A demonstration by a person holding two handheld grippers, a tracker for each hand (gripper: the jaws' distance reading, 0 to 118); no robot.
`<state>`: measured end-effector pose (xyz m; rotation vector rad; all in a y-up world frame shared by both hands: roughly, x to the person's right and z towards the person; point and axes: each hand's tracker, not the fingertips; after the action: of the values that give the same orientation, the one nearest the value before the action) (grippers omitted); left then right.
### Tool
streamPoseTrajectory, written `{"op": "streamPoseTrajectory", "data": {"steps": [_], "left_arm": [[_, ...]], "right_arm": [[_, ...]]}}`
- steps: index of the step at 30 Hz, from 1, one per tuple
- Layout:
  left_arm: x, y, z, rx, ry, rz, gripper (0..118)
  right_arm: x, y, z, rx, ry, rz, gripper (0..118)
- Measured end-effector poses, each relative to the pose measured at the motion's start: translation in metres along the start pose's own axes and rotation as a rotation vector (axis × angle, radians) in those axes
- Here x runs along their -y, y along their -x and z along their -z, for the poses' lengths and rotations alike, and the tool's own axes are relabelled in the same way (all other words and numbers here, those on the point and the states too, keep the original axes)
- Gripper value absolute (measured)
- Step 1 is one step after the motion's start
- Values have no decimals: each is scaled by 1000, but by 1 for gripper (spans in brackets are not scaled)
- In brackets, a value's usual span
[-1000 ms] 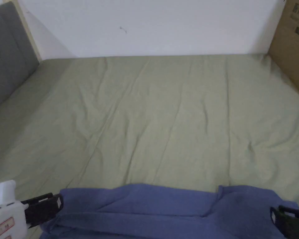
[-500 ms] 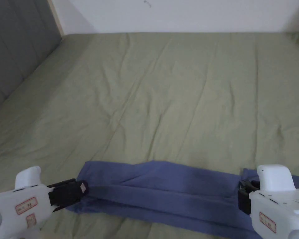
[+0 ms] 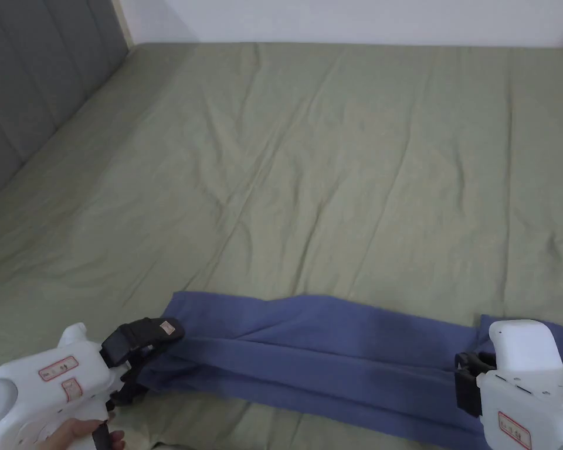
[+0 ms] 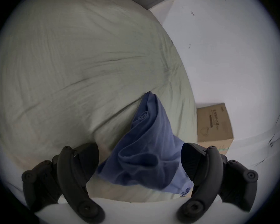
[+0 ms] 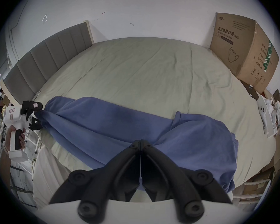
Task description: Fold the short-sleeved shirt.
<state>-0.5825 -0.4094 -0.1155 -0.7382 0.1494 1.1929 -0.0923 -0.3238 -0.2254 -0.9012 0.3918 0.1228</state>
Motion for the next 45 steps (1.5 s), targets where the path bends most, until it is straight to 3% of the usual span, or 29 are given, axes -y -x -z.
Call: {"op": "streamPoseTrajectory", "data": {"steps": [1,2,4,5,8,12,16,20,23,26,27,29,30,34,36,37,39,41,42,45], "left_arm": [[1,-1,3,20,13,-34,103],[0,-2,6,21,23,-39,93],[-2,-12,6,-60,46,55,7],[-4,-15,7,-138,41,105,7],[0,-21,12,-106,60,64,7],[6,-73,1,-172,18,266,7],[36,-162,5,-126,-1,599,7],[112,-256,35,8,87,1001,7],[171,-285,69,132,221,1149,7],[222,-284,113,124,356,1210,9],[236,-280,129,103,374,1220,24],[251,-269,152,65,439,1195,72],[255,-263,159,49,454,1168,90],[243,-255,154,34,446,1115,89],[227,-254,139,39,375,1061,86],[219,-258,130,58,342,1017,76],[199,-256,117,108,303,924,69],[192,-257,116,49,248,900,8],[192,-254,120,0,193,939,0],[205,-241,147,-37,355,953,0]], "right_arm": [[0,0,1,1,2,-1,1],[0,-1,3,-1,4,-1,1],[0,-1,3,-1,9,2,1],[0,-2,3,0,8,5,1],[2,-8,2,2,11,18,0],[4,-24,-4,6,3,66,1],[6,-42,-11,29,-12,110,1],[11,-61,-22,55,-30,146,1],[17,-74,-29,71,-38,196,1],[24,-88,-35,88,-37,252,1],[27,-93,-39,95,-36,271,1],[32,-101,-43,111,-35,297,1],[34,-105,-45,122,-34,310,1],[40,-117,-51,131,-41,356,1],[40,-121,-52,132,-42,363,1],[40,-121,-52,133,-43,363,1],[39,-120,-52,130,-43,360,1],[39,-117,-52,122,-44,356,1],[39,-115,-52,118,-45,355,1],[39,-111,-51,106,-45,352,1]]}}
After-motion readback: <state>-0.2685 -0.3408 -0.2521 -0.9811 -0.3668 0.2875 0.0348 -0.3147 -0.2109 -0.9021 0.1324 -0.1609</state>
